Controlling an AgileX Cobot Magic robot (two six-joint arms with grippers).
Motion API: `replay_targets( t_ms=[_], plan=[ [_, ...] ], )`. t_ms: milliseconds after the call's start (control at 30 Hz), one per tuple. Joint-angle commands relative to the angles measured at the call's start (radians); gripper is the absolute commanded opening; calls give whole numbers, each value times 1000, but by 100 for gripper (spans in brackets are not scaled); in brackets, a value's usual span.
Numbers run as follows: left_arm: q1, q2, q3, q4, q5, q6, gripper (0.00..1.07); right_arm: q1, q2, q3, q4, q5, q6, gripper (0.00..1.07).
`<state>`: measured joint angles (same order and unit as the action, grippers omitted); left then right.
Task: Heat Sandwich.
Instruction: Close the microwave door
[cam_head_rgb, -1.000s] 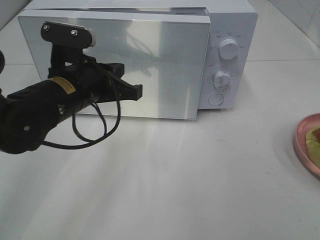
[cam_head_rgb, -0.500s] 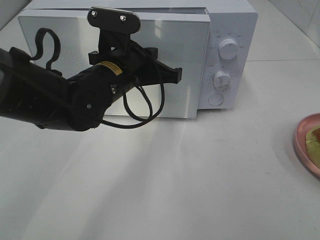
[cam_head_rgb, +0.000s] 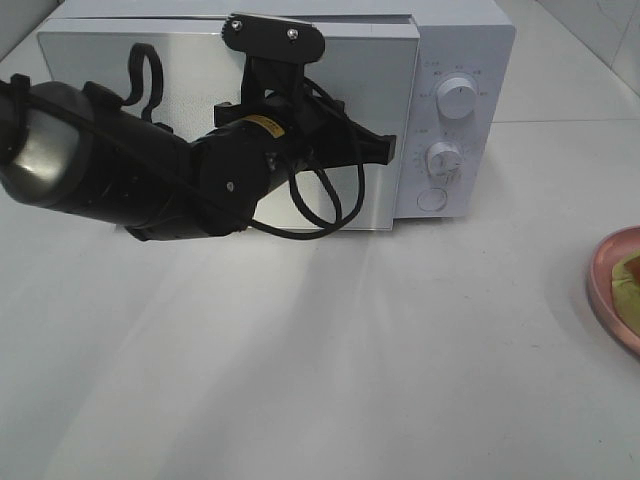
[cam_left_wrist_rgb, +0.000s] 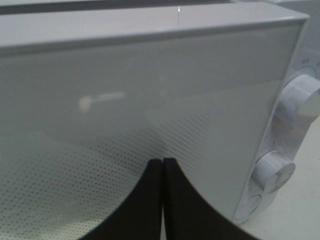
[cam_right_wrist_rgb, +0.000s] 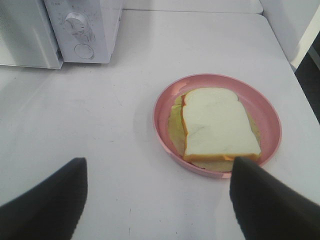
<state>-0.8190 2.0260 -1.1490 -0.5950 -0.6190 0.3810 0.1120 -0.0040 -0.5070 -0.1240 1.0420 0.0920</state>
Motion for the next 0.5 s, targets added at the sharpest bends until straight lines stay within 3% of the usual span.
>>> replay_targets(
  t_ms=[33, 367, 500],
  plan=[
    [8, 16, -46, -54, -11, 53, 0, -6, -26, 1, -1, -5, -8, 76],
    [74, 68, -175, -65, 84, 60, 0, -6, -26, 1, -2, -5, -8, 76],
    [74, 69, -181, -60, 89, 60, 0, -6, -26, 1, -2, -5, -8, 76]
  ],
)
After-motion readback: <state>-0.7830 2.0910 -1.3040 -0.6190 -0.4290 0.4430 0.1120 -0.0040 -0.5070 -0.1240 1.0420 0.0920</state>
